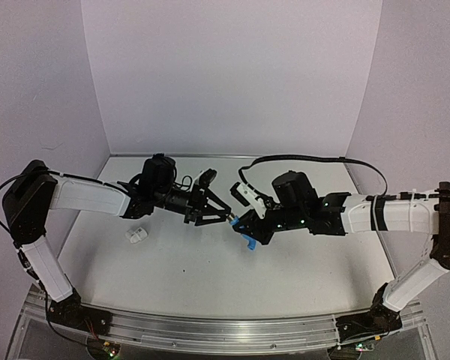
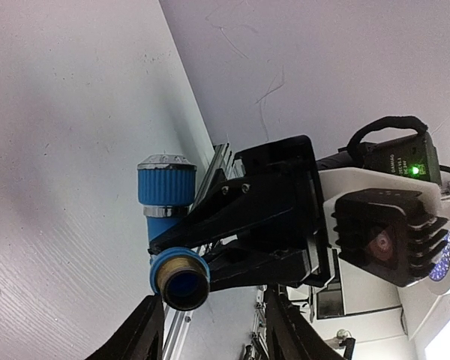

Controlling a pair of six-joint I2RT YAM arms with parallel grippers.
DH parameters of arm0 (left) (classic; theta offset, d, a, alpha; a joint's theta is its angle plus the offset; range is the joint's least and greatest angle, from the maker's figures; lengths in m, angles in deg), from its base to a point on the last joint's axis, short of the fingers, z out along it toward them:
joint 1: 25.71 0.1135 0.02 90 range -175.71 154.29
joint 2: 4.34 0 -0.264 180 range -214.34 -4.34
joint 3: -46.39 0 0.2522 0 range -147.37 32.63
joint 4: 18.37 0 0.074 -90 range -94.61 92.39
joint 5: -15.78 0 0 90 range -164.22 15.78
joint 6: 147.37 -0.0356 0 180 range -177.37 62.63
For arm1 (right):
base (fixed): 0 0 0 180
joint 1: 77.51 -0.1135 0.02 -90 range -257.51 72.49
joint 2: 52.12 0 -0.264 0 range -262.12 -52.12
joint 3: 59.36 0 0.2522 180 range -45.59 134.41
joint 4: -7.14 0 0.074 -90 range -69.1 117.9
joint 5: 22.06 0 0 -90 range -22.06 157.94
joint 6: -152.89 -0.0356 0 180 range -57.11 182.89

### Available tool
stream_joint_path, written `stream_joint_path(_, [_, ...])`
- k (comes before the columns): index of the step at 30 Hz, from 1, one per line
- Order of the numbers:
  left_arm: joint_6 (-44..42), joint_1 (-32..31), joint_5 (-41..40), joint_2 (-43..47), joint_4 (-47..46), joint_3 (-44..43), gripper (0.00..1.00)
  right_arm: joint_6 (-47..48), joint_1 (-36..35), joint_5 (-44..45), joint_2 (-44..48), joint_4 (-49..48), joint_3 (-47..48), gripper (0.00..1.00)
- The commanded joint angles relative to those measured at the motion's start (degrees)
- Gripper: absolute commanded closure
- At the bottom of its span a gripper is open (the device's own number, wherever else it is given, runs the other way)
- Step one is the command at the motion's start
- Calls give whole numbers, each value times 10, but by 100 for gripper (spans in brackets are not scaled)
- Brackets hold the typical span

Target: Install the water faucets

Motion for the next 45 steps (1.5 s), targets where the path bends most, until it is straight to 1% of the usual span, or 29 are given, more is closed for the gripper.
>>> stream_joint_path(1, [-1, -6, 7, -8, -23, -6, 52, 4, -4, 4, 22, -47, 15, 100])
stream_joint_path(5, [3, -9, 3, -22, -22, -16, 50, 3, -9, 2, 19, -47, 18, 100])
stream_joint_path(6, [4, -9, 2, -25, -21, -18, 47, 3, -10, 2, 17, -47, 19, 100])
stream_joint_path(8, [3, -9, 0, -26, -20, -19, 46, 2, -11, 2, 15, -47, 21, 100])
stream_joint_path(9, [2, -9, -2, -26, -20, -19, 48, 2, -12, 3, 14, -47, 21, 100])
stream_joint_path(10, [3, -9, -6, -26, -19, -19, 55, 1, -13, 2, 12, -47, 21, 100])
stream_joint_path(13, [0, -9, -8, -27, -16, -20, 62, 1, -15, 5, 9, -48, 22, 100])
stream_joint_path(14, [0, -10, -11, -28, -15, -20, 67, 1, -15, 7, 7, -47, 24, 100])
stream_joint_path(16, [-1, -9, -13, -28, -14, -23, 69, 0, -17, 9, 4, -47, 26, 100])
stream_joint_path(25, [-7, -14, -10, -28, -9, -29, 67, -11, -18, 31, -12, -47, 32, 97])
stream_joint_path(28, [-10, -16, -9, -28, -8, -31, 63, -15, -18, 30, -17, -47, 34, 96])
stream_joint_path(32, [-12, -20, -7, -30, -6, -37, 53, -17, -18, 25, -23, -46, 37, 96])
stream_joint_path(36, [-12, -23, -7, -32, -5, -39, 54, -19, -19, 26, -24, -46, 38, 95])
stream_joint_path(38, [-13, -25, -9, -32, -4, -38, 61, -21, -18, 28, -25, -46, 38, 95])
stream_joint_path(40, [-15, -25, -12, -31, -2, -37, 71, -23, -18, 29, -25, -46, 38, 94])
stream_joint_path(41, [-21, -25, -18, -28, 3, -38, 81, -26, -18, 32, -24, -45, 36, 92])
stream_joint_path(42, [-23, -24, -22, -26, 6, -38, 84, -28, -18, 38, -23, -46, 35, 88])
stream_joint_path(44, [-35, -21, -28, -18, 14, -37, 89, -41, -18, 59, -21, -45, 30, 66])
stream_joint_path(45, [-38, -16, -32, -13, 16, -35, 90, -47, -18, 77, -17, -46, 28, 59])
